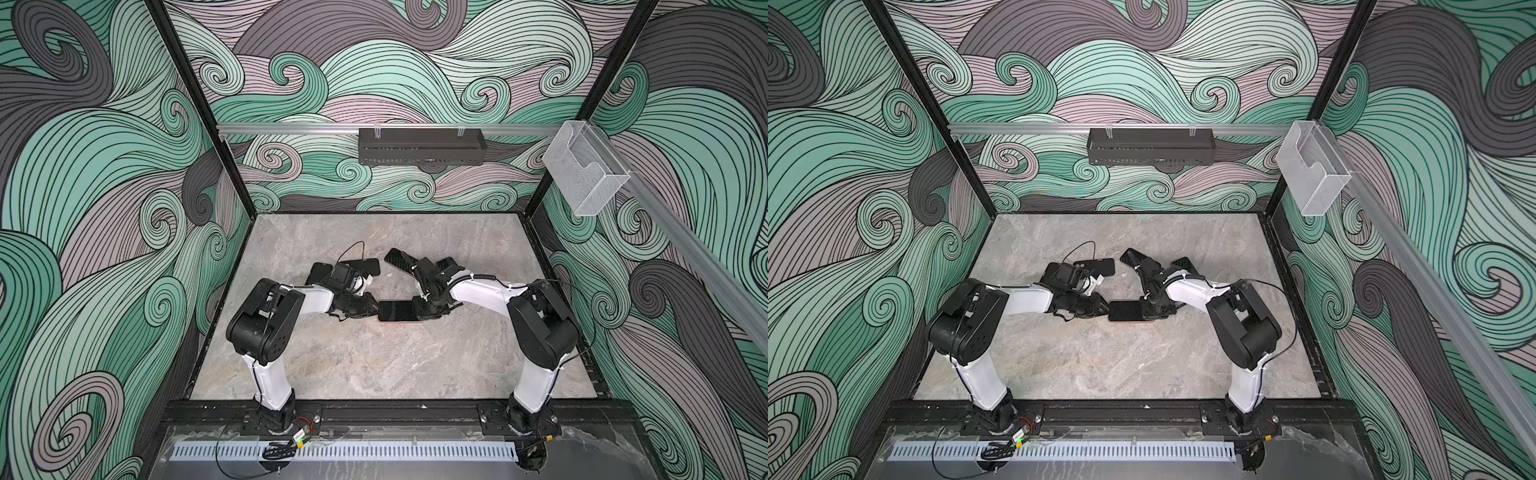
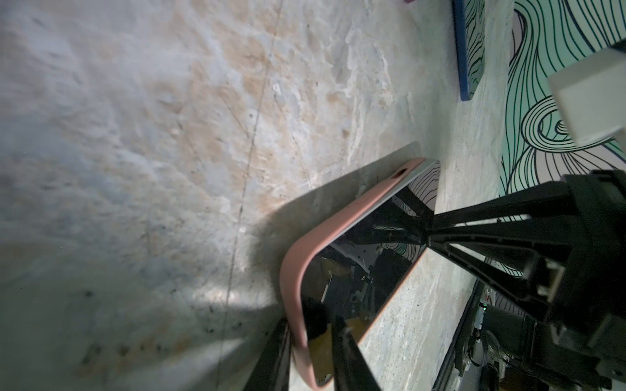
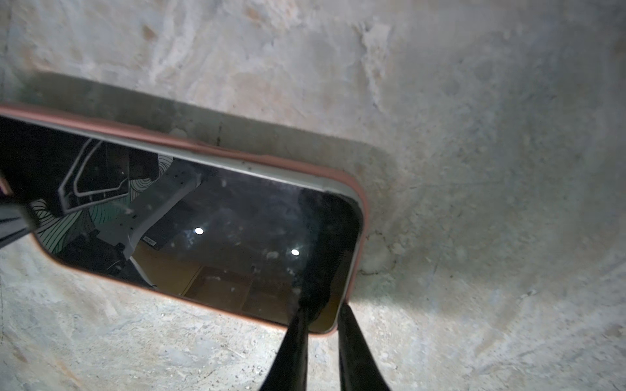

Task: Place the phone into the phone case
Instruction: 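Open both grippers and lift them away from the cased phone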

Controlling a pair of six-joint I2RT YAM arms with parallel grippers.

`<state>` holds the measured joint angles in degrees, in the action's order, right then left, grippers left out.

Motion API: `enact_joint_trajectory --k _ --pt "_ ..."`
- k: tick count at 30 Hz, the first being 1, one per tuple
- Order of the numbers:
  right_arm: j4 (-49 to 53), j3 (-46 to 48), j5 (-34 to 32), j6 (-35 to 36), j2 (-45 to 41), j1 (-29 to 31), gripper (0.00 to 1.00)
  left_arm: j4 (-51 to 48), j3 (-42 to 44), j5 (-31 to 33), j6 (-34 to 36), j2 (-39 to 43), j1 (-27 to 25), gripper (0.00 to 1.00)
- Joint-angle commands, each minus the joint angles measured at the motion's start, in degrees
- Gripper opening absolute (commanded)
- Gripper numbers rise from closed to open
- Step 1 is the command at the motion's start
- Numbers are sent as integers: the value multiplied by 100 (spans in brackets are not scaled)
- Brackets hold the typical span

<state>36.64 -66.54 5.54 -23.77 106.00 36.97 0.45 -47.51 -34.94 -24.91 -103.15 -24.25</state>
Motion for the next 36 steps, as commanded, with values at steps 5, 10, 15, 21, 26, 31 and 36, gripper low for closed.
enact_joint_trajectory --k 5,10,15,21,26,31,36 --pt "400 -121 257 534 -29 -119 29 -742 -58 649 -59 -37 -80 32" --pt "539 -356 879 822 -439 -410 34 -978 -312 710 -61 123 -47 39" --pt "536 -533 1275 1097 -460 -704 33 -1165 -547 923 -80 150 -27 43" --pt "414 -699 1427 1280 -123 -1010 27 -1181 -773 929 -97 -27 -18 41" --pt "288 -816 1545 1313 195 -1113 23 -1112 -870 823 -120 -182 -18 36" --pt "190 -860 1568 1323 520 -1131 22 -1025 -901 673 -136 -308 -24 32" --pt "119 -865 1546 1331 714 -1140 21 -1000 -900 599 -102 -335 -18 27"
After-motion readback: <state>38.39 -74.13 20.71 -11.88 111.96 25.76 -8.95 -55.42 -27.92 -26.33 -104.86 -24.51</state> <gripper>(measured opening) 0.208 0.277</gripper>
